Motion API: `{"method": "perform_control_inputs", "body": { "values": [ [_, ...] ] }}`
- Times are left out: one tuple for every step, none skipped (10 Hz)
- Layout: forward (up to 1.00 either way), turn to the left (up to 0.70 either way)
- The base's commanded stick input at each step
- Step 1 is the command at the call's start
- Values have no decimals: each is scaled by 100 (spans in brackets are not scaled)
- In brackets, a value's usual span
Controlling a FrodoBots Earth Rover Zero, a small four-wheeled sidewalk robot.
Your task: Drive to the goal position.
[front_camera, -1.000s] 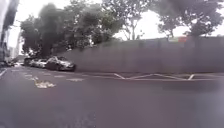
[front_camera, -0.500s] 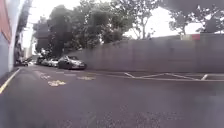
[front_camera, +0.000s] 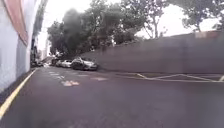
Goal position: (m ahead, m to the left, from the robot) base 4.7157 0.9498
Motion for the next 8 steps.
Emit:
{"method": "perform_control_inputs", "body": {
  "values": [
    [0,24],
    [0,24],
    [0,24],
    [0,23],
    [0,24],
    [0,23],
    [0,23],
    [0,23]
  ]
}}
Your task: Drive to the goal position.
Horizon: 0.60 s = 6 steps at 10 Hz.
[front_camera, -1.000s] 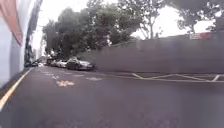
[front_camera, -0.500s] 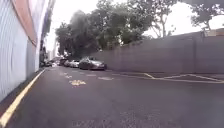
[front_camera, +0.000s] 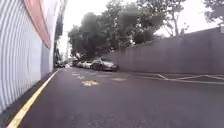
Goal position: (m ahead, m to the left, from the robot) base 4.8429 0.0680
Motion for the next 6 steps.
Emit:
{"method": "perform_control_inputs", "body": {
  "values": [
    [0,21],
    [0,0],
    [0,0],
    [0,0],
    [0,0],
    [0,0]
  ]
}}
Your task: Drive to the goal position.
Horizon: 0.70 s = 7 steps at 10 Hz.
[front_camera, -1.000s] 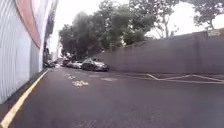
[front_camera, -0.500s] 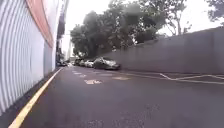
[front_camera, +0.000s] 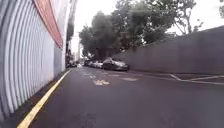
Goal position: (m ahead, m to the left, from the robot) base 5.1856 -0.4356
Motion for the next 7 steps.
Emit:
{"method": "perform_control_inputs", "body": {
  "values": [
    [0,0],
    [0,0],
    [0,0],
    [0,0],
    [0,8],
    [0,23],
    [0,36]
  ]
}}
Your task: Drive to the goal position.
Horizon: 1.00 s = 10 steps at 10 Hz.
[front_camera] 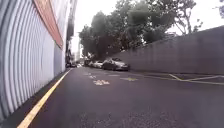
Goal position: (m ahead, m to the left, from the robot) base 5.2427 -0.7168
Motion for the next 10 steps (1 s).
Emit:
{"method": "perform_control_inputs", "body": {
  "values": [
    [0,40],
    [0,40],
    [0,39],
    [0,39],
    [0,41],
    [0,42],
    [0,39],
    [0,40],
    [0,40],
    [0,41]
  ]
}}
